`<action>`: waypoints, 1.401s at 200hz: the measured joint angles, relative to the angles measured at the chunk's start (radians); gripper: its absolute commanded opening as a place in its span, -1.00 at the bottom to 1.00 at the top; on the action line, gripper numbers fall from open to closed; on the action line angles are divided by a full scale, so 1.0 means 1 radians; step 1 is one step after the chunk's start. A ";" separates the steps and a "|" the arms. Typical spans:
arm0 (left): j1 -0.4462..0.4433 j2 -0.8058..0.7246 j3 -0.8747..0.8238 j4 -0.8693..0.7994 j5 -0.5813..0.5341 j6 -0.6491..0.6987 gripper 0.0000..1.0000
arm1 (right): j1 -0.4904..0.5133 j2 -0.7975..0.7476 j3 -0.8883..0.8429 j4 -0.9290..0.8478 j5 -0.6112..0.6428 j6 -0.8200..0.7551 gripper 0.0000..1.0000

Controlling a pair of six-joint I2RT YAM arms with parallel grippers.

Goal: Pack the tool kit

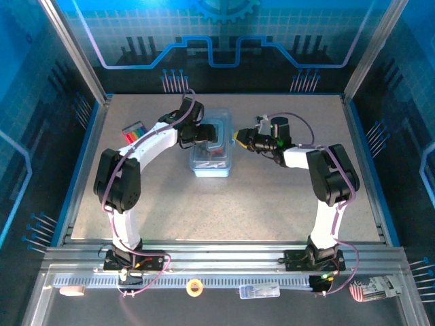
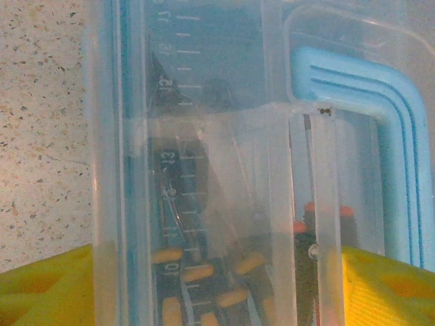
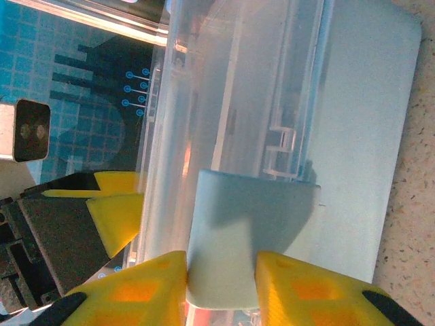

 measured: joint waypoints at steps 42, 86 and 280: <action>0.000 0.000 0.002 -0.001 0.000 0.000 -0.05 | 0.000 0.009 0.027 -0.060 0.000 -0.048 -0.09; -0.001 0.003 0.005 -0.005 -0.001 0.000 -0.06 | -0.004 0.022 0.048 -0.120 0.003 -0.093 -0.04; -0.003 0.007 0.012 -0.012 -0.002 0.003 -0.06 | -0.003 0.006 0.053 -0.097 0.002 -0.076 -0.10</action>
